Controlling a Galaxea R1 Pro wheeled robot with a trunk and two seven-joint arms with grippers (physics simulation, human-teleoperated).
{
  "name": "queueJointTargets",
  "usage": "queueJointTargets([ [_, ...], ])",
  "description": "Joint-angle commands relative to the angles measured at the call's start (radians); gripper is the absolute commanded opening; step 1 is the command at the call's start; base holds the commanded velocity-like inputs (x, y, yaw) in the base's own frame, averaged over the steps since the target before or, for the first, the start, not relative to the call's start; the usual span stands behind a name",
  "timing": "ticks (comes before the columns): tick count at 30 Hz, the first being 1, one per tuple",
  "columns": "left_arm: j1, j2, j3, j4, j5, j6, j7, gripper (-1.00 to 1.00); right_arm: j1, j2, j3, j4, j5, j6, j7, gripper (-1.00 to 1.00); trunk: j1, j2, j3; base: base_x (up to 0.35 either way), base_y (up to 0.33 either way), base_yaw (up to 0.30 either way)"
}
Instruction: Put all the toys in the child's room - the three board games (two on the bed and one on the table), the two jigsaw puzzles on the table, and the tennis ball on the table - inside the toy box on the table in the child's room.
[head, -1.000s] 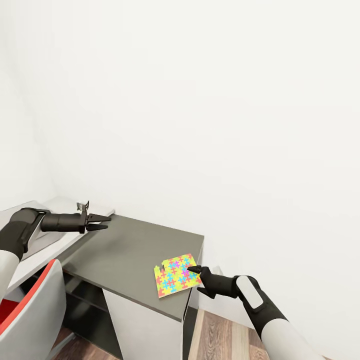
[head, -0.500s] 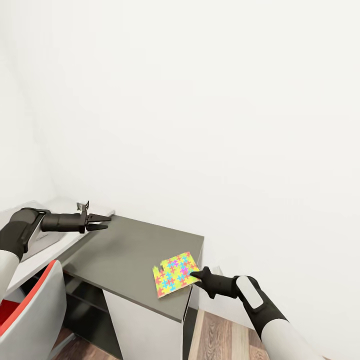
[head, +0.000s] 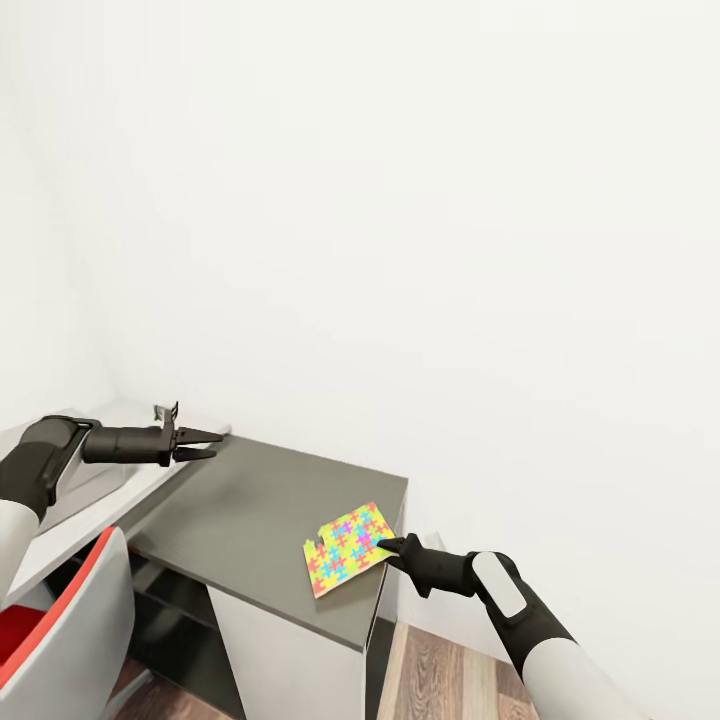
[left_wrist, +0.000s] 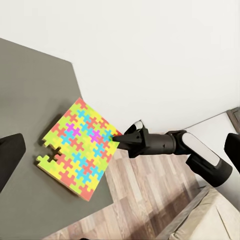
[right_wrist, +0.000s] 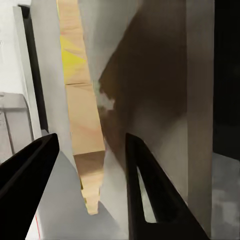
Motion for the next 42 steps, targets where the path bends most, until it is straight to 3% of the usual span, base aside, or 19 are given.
queueJointTargets([
  [1,-0.001,0.0,-0.001,0.0,-0.006,0.01,-0.007,1.0,-0.001,0.001,-0.003,0.0,0.009,0.004,0.005,-1.0,-0.004,0.007,0.002,0.0,0.0,0.0],
  [26,-0.001,0.0,-0.002,0.0,-0.01,0.01,-0.007,1.0,-0.001,0.002,-0.001,-0.01,0.008,0.006,0.019,-1.0,-0.1,0.182,0.08,0.0,0.0,0.0],
  [34,-0.001,0.0,-0.002,0.0,-0.011,0.01,-0.007,1.0,0.006,0.001,0.002,-0.013,0.011,0.002,0.155,-1.0,-0.13,0.238,0.105,0.0,0.0,0.0],
  [42,-0.001,0.0,-0.002,0.0,-0.011,0.01,-0.007,1.0,0.009,0.001,0.005,-0.014,0.012,0.001,0.174,-1.0,-0.161,0.294,0.131,0.0,0.0,0.0],
])
